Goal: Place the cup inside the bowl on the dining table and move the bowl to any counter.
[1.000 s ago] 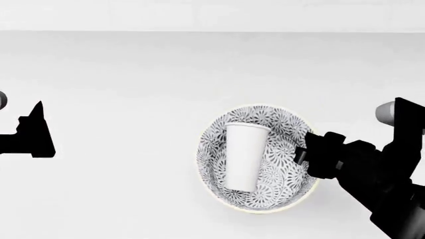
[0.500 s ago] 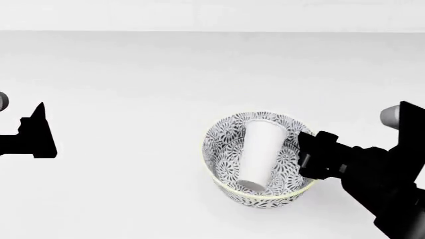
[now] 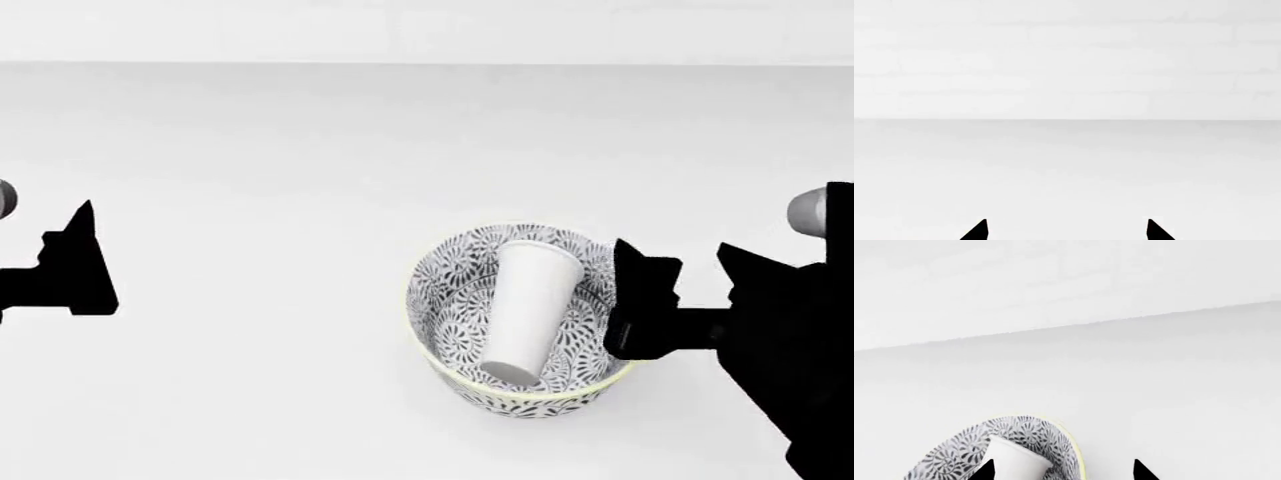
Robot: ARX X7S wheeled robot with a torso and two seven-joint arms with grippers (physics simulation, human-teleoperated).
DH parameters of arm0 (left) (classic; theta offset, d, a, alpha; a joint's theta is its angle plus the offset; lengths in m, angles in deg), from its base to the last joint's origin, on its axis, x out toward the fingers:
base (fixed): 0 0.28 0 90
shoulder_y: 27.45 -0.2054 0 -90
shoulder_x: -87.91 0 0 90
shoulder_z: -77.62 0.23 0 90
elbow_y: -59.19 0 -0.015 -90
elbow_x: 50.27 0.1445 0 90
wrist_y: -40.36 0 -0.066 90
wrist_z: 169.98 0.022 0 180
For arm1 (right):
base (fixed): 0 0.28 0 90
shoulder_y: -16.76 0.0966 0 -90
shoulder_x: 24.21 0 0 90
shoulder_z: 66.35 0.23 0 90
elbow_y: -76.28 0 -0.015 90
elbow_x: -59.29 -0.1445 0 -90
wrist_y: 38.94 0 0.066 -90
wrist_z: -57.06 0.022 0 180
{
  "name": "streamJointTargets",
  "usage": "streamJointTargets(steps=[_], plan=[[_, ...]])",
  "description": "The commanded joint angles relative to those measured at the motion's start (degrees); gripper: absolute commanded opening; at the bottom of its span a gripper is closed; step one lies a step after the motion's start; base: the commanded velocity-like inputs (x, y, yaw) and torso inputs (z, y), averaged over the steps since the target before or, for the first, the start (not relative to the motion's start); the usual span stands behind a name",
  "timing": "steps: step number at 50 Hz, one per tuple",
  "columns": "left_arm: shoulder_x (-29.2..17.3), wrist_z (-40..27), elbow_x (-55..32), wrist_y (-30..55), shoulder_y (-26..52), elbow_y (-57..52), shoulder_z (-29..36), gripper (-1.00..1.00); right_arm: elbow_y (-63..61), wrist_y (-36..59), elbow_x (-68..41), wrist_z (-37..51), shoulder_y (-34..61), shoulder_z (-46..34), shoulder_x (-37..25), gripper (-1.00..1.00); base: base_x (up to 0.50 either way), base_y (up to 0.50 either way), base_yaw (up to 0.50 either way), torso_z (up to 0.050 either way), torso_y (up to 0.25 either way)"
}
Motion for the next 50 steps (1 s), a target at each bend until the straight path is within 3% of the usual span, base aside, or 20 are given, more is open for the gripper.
streamJointTargets(steps=[1,4,10,25,39,50], plan=[[-0.1,-1.9,-1.5,2.2,0.3,-2.4,-0.4,1.00,-15.4,-12.3,18.1,1.5,-8.6,-1.6,-5.2,1.00,0.00,0.00,0.00,0.000,0.000],[-0.8,-3.5,1.2,2.4,0.7,-4.6,1.9,1.00,-16.7,-13.2,18.2,1.6,-9.3,-1.0,-5.7,1.00,0.00,0.00,0.00,0.000,0.000],[0.0,-6.1,-1.4,5.0,1.2,-7.7,0.5,1.00,-17.5,-11.9,18.2,1.9,-7.4,-1.3,-6.1,1.00,0.00,0.00,0.00,0.000,0.000],[2.1,-7.8,-3.3,12.0,14.6,-4.1,2.2,1.00,-14.9,-4.9,14.8,0.4,6.1,-2.3,-5.1,1.00,0.00,0.00,0.00,0.000,0.000],[6.3,-3.2,2.2,9.8,28.8,10.4,7.7,1.00,-10.2,-2.4,16.6,-1.9,14.9,-4.5,-3.3,1.00,0.00,0.00,0.00,0.000,0.000],[7.9,1.6,5.4,6.0,35.7,18.2,10.7,1.00,-9.4,-6.4,20.0,-1.9,13.9,-4.8,-2.1,1.00,0.00,0.00,0.00,0.000,0.000]])
